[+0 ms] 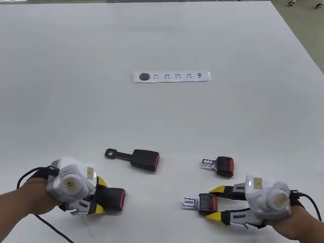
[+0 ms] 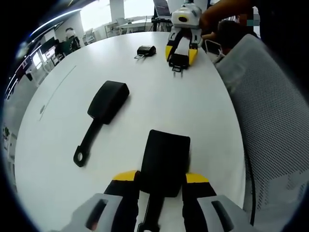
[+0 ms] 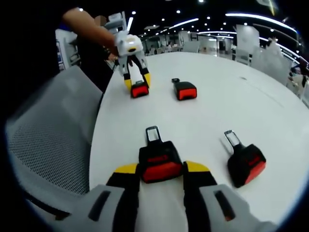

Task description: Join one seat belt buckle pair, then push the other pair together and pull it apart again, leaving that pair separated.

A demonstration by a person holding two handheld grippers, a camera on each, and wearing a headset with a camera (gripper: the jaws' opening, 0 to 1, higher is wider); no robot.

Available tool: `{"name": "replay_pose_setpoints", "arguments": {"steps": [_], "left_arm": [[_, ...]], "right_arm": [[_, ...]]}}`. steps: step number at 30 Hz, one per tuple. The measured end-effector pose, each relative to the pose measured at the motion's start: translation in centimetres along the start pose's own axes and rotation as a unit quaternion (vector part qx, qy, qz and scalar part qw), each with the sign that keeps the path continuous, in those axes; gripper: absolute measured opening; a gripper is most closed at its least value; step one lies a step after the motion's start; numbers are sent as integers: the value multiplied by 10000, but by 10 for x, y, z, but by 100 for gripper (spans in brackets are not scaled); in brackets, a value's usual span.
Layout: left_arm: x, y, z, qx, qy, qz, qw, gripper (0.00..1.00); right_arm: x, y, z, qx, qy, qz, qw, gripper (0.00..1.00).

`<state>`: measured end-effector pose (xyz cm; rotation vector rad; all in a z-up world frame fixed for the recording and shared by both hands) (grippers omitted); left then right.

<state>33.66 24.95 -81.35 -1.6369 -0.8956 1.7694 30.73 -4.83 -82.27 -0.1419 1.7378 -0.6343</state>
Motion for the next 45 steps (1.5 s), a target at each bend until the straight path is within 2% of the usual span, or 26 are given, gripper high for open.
{"name": "replay_pose_setpoints", "arguments": {"steps": [5, 11, 15, 25, 29, 30, 31, 32, 33, 36, 38, 40, 45], "left_arm": [[1, 0, 0, -8, -11, 14, 10000, 36], [1, 0, 0, -66, -81, 30, 9999, 36], [1, 0, 0, -120, -139, 38, 9998, 36], [2, 0, 0, -216, -283, 114, 9993, 36], [3, -1, 0, -258, -336, 164, 9990, 36], [3, -1, 0, -254, -323, 155, 9990, 36], [3, -1, 0, -245, -330, 139, 9991, 36], [3, -1, -1, -247, -342, 158, 9990, 36], [3, -1, -1, -259, -351, 169, 9989, 36], [2, -1, -1, -277, -363, 173, 9988, 36], [3, -1, -1, -285, -368, 178, 9988, 36], [3, -1, -1, -292, -347, 188, 9988, 36], [-1, 1, -1, -201, -181, -9, 9996, 35]], "right_arm": [[-12, 20, -6, -108, -81, 3, 9999, 35], [-22, 46, -13, -29, 66, 68, 10000, 35], [-31, 63, -19, -29, -21, 65, 10000, 35], [-57, 106, -30, -315, -188, 0, 9993, 35], [-67, 121, -31, -329, -138, -37, 9994, 35], [-69, 124, -31, -333, -90, -44, 9994, 35], [-69, 126, -32, -315, -216, -158, 9991, 35], [-69, 128, -31, -357, -502, -244, 9978, 35], [-71, 130, -33, -336, -255, -188, 9989, 35], [-75, 137, -36, -407, -270, -183, 9986, 35], [-74, 137, -34, -423, -395, -265, 9980, 35], [-74, 136, -32, -456, -348, -258, 9980, 35], [-79, 142, -32, -505, -359, -489, 9969, 34]]}}
Point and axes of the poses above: the centre of the closed fingertips' face, and the gripper's own axes: y roughly forward along the fingers, z roughly to its right, x roughly out of its underside, the point moved 5 cm from there along -y, roughly backward along the fingers, and after that the axes turned 11 degrees about z, right-handed, at the moved point
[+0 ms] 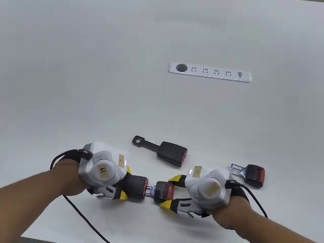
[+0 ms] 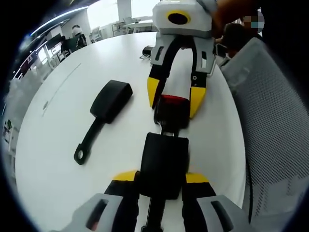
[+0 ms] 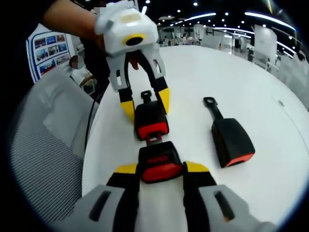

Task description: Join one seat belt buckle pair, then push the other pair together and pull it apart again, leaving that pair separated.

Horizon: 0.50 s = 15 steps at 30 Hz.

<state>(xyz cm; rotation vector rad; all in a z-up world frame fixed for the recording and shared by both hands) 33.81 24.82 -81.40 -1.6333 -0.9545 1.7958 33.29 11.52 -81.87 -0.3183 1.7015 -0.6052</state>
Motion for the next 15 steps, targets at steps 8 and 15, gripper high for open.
{"name": "replay_pose_setpoints", "arguments": {"steps": [8, 15], "left_arm": [[0, 1, 1, 80, 109, -47, 9999, 34], [-1, 1, 1, 216, 326, -161, 9991, 34]], "right_arm": [[-7, 13, -2, 13, 53, -48, 10000, 34], [-14, 16, -1, -61, 11, -217, 9997, 34]]}}
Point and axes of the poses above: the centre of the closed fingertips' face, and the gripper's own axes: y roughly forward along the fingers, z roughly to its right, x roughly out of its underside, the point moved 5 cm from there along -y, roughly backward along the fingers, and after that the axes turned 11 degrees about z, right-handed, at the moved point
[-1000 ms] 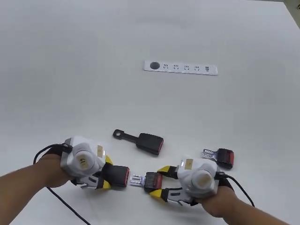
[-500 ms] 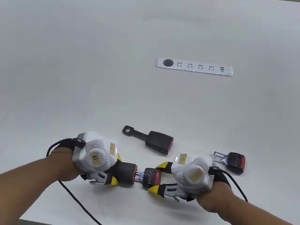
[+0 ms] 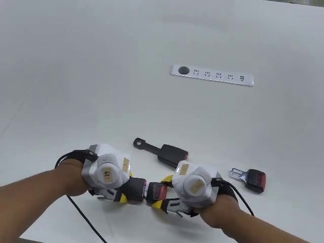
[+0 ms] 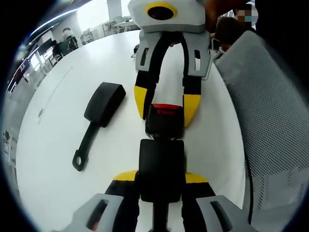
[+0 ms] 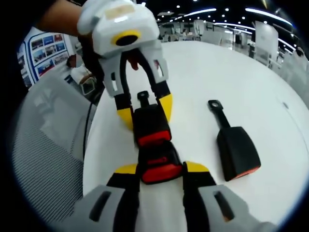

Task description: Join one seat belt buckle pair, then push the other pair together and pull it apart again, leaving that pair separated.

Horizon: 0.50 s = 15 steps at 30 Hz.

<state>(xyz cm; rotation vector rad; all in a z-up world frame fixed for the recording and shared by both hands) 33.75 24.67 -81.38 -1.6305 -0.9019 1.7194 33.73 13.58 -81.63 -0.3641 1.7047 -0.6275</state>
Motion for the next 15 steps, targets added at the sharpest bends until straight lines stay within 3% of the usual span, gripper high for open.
{"name": "replay_pose_setpoints", "arguments": {"steps": [15], "left_arm": [[1, 0, 1, 42, 1, 148, 9999, 34]], "right_arm": [[3, -1, 1, -87, -150, -146, 9997, 34]]}}
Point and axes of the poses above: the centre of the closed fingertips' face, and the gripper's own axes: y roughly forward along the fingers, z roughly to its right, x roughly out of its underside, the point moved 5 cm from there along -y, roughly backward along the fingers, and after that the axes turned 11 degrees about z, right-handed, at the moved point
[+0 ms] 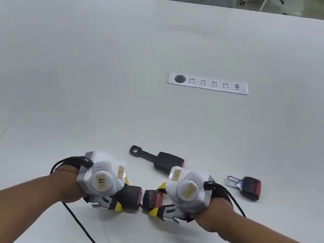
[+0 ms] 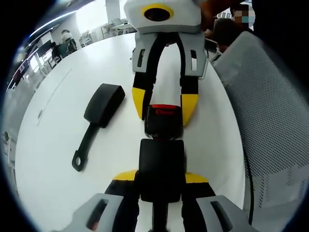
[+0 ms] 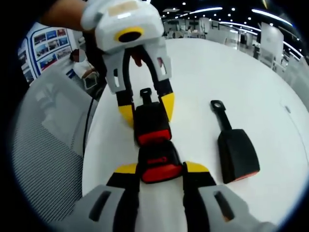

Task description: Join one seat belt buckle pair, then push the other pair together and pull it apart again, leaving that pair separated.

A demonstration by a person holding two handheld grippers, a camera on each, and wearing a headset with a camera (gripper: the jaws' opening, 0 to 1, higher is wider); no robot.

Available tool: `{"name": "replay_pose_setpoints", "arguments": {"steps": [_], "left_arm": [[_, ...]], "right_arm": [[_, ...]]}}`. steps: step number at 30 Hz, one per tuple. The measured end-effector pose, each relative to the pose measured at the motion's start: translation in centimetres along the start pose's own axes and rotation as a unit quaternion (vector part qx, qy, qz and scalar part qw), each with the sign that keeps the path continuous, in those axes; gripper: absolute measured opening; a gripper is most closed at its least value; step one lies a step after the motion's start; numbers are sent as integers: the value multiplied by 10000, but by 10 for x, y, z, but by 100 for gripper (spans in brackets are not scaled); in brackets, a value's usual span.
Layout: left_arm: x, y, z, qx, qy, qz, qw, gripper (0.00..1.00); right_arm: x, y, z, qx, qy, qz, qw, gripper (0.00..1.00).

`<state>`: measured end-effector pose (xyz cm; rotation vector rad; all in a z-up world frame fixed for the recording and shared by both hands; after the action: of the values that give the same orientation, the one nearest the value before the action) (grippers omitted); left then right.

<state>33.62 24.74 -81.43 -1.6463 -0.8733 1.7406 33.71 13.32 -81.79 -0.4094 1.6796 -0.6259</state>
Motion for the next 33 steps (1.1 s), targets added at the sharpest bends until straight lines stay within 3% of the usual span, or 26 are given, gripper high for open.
{"name": "replay_pose_setpoints", "arguments": {"steps": [6, 9, 17, 31, 33], "left_arm": [[0, 0, -1, 42, 17, 33, 10000, 34], [2, -2, 0, 18, -56, 172, 9998, 34], [3, -3, -2, 211, -57, 388, 9990, 34], [5, -4, -2, 279, -91, 723, 9970, 33], [6, -4, -2, 260, -83, 765, 9967, 33]], "right_arm": [[4, -2, -1, 89, -74, 230, 9997, 34], [8, -4, -2, 117, 50, 478, 9988, 34], [11, -5, -3, 184, 97, 736, 9971, 34], [12, -5, -5, 255, 73, 1014, 9945, 33], [12, -6, -5, 266, -224, 970, 9947, 33]]}}
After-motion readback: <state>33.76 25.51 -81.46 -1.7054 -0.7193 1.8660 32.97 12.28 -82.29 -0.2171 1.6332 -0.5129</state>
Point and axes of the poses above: the centre of the closed fingertips' face, and the gripper's own axes: y roughly forward along the fingers, z roughly to its right, x roughly out of its underside, the point moved 5 cm from there along -y, roughly backward along the fingers, and after that the axes turned 11 degrees about z, right-handed, at the moved point
